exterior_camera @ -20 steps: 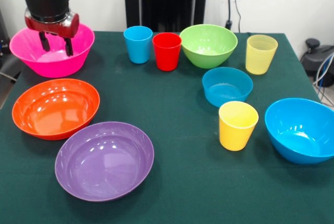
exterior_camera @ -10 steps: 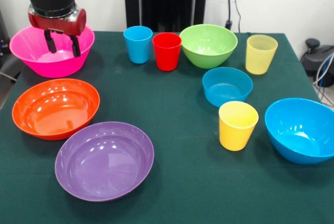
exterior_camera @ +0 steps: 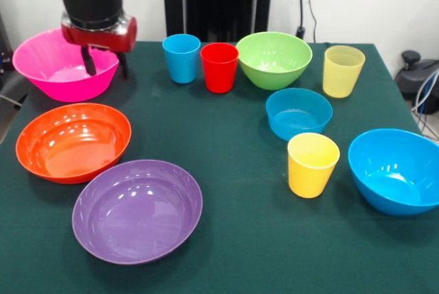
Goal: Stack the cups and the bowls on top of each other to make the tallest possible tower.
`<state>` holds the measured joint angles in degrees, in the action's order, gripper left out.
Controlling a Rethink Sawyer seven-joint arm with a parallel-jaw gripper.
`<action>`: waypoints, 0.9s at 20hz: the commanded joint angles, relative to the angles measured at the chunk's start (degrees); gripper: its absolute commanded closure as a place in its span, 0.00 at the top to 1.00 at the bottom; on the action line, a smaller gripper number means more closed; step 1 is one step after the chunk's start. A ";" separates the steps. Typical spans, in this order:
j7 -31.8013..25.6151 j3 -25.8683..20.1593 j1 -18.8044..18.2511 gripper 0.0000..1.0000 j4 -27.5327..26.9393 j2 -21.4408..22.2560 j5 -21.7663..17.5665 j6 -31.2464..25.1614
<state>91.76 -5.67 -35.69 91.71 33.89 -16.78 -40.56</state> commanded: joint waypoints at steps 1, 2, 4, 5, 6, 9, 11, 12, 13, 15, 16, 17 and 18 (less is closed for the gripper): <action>10.20 1.17 4.92 1.00 -3.77 -6.84 -0.10 -2.84; 10.90 2.02 5.61 1.00 -4.68 -7.75 -0.15 -2.73; 11.55 3.14 6.47 1.00 -6.12 -9.37 0.28 -2.53; 11.81 3.66 6.83 1.00 -6.73 -10.12 0.56 -2.32; 12.09 4.36 7.26 1.00 -7.41 -10.88 0.79 -2.21; 13.70 7.22 9.43 1.00 -9.91 -12.96 0.46 -2.85; 13.47 8.11 9.94 1.00 -9.80 -12.51 0.77 -3.02; 13.09 8.26 10.01 1.00 -8.72 -11.58 0.91 -2.85; 12.46 8.34 9.96 1.00 -7.90 -10.64 1.16 -3.04; 11.51 8.47 9.66 1.00 -5.00 -8.13 1.40 -2.44; 11.04 8.36 9.51 1.00 -3.96 -7.13 1.59 -2.32; 10.79 8.36 9.54 1.00 -3.17 -6.31 1.66 -2.31; 10.23 8.42 9.30 1.00 -2.76 -5.54 1.68 -2.54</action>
<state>95.14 3.69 -27.27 87.56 25.76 -16.63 -40.53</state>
